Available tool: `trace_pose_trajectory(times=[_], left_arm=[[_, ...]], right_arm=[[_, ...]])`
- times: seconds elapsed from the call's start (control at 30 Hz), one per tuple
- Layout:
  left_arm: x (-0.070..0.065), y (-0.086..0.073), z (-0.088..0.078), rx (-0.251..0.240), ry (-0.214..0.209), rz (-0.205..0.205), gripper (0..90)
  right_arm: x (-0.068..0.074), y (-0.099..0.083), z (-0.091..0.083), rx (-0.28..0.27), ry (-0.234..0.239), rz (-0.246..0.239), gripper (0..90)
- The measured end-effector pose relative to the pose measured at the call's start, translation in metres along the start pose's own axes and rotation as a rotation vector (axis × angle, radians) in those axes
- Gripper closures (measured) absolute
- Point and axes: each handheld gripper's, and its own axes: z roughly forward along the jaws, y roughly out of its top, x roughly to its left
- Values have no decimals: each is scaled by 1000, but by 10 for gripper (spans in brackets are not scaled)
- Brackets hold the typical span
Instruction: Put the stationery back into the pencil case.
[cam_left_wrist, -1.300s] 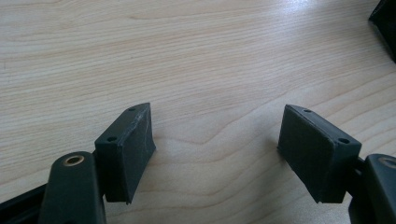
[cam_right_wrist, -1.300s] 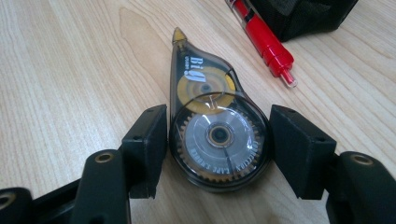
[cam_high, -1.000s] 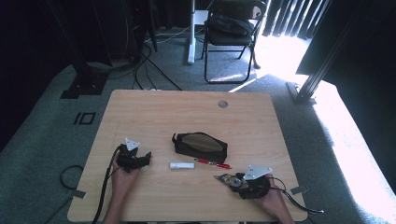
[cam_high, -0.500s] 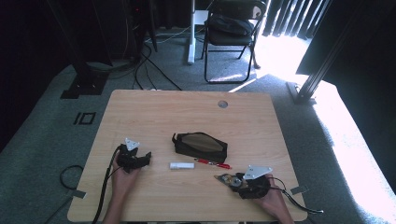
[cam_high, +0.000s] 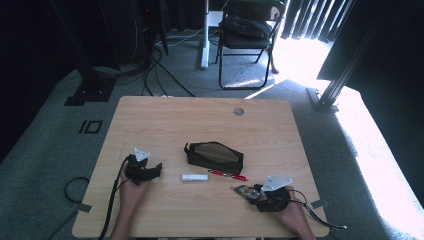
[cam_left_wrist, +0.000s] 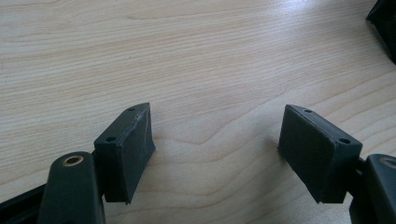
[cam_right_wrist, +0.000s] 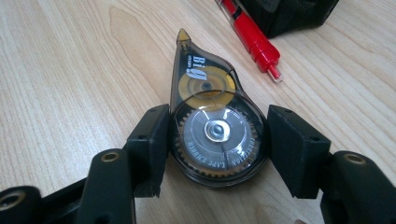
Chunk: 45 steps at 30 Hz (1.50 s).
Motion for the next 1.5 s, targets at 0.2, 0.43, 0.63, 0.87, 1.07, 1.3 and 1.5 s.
trace_pose_trajectory(times=[0.2, 0.43, 0.63, 0.87, 1.07, 1.3, 1.5], left_arm=[[0, 0, 0, 0, 0, 0, 265], [0, 0, 0, 0, 0, 0, 265], [0, 0, 0, -1, 0, -1, 264], [0, 0, 0, 0, 0, 0, 265], [0, 0, 0, 0, 0, 0, 265], [0, 0, 0, 0, 0, 0, 264], [0, 0, 0, 0, 0, 0, 264]], right_arm=[[-1, 2, -3, -12, -4, 2, 410], [-2, 4, -8, -36, -2, 8, 410], [-4, 5, -13, -53, -6, 13, 410], [-5, 8, -18, -64, -7, 9, 410], [-4, 15, -21, -76, -7, -6, 410], [-4, 18, -25, -87, -6, -10, 410], [-5, 19, -29, -96, -7, -12, 410]])
